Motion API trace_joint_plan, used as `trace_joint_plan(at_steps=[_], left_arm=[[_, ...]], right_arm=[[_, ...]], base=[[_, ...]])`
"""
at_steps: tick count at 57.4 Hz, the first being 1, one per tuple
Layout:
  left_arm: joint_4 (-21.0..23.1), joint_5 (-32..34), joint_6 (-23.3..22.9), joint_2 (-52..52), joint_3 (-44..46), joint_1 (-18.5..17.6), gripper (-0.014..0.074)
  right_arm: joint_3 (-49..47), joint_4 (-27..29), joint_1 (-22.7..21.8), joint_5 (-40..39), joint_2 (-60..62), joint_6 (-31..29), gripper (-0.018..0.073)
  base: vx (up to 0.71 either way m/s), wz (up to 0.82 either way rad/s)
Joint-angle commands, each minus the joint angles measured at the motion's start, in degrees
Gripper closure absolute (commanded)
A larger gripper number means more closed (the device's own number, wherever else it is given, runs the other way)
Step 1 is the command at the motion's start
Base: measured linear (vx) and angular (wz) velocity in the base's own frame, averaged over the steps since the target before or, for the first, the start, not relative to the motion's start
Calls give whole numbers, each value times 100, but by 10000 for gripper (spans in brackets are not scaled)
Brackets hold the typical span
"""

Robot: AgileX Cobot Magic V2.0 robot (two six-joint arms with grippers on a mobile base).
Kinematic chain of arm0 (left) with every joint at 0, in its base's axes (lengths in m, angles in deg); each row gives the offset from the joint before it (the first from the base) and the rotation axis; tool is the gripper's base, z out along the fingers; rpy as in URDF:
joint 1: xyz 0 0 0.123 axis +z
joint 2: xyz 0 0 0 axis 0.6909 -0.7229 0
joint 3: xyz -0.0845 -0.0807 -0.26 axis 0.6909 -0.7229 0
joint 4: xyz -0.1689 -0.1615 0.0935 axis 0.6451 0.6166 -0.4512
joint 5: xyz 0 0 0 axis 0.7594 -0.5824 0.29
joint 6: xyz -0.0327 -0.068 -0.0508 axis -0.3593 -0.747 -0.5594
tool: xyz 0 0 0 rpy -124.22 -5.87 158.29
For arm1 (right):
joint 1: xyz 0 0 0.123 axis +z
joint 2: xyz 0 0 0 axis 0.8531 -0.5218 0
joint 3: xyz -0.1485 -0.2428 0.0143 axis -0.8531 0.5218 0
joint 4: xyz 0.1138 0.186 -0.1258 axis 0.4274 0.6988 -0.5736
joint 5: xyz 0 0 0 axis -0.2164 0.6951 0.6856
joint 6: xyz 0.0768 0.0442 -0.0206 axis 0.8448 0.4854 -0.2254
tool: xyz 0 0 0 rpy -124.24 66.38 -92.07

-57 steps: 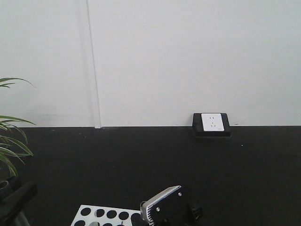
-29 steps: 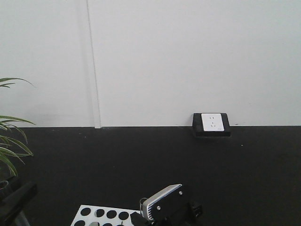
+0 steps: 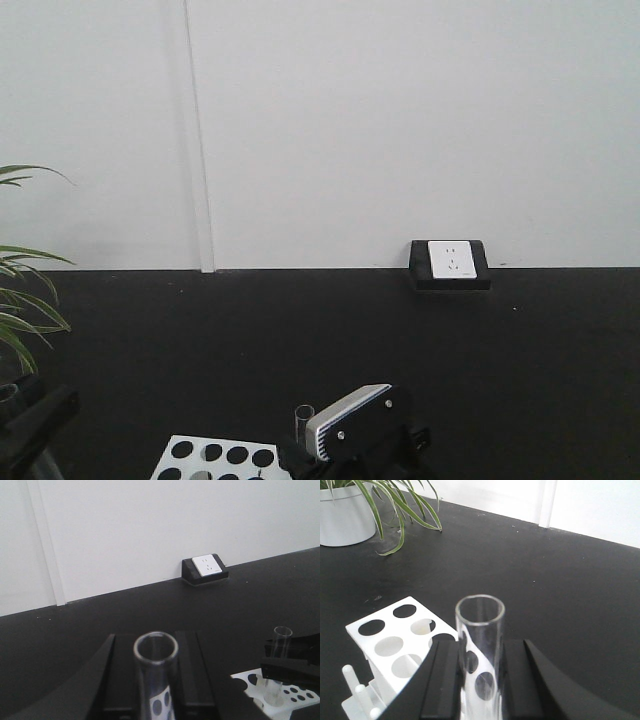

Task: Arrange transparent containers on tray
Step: 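Lift the clear tube up out of the rack with the right gripper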

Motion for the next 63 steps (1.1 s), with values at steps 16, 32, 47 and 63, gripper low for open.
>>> trace_joint_plan(at_steps=[16, 32, 47, 63], left_arm=[[0, 439, -2, 44, 168, -34, 521], [0, 439, -2, 44, 168, -34, 521], [0, 466, -2, 44, 168, -34, 521], [58, 737, -2, 44, 302, -34, 519]], right_arm=[[-183, -50, 5, -774, 453, -42, 480], [-183, 394, -6, -769, 1198, -362, 478], [-633, 1101, -6, 222, 1799, -1349, 477], [-818, 2384, -159, 1046, 2894, -2449, 469]], base=[[0, 0], [0, 0], [0, 0], [0, 0]])
